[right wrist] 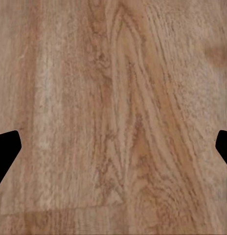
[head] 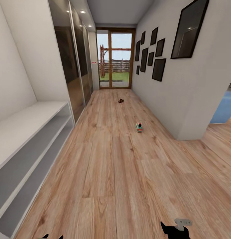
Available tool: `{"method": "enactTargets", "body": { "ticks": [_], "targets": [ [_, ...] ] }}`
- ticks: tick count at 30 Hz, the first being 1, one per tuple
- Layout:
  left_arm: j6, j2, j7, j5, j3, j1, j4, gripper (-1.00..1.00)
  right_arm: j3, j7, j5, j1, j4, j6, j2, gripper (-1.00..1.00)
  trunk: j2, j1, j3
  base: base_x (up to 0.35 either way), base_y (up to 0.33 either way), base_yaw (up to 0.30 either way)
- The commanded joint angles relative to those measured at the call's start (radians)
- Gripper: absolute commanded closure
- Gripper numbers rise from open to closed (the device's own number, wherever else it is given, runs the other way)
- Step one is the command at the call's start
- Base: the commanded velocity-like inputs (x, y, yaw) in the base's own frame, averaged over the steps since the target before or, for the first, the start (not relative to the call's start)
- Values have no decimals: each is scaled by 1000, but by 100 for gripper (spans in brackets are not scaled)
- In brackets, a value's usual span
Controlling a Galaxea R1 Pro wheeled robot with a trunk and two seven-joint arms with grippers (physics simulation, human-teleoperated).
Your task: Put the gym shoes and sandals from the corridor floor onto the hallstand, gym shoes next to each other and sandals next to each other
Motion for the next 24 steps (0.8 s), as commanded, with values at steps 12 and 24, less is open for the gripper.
{"method": "enactTargets", "body": {
  "ticks": [12,24],
  "targets": [
    [1,0,-8,5,3,-1,1,-100,7,4,-10,-1,2,-3,0,-100,0,0,-1,339,0,-195],
    [1,0,-8,5,3,-1,1,-100,7,4,-10,-1,2,-3,0,-100,0,0,-1,339,0,-13]
  ]
}}
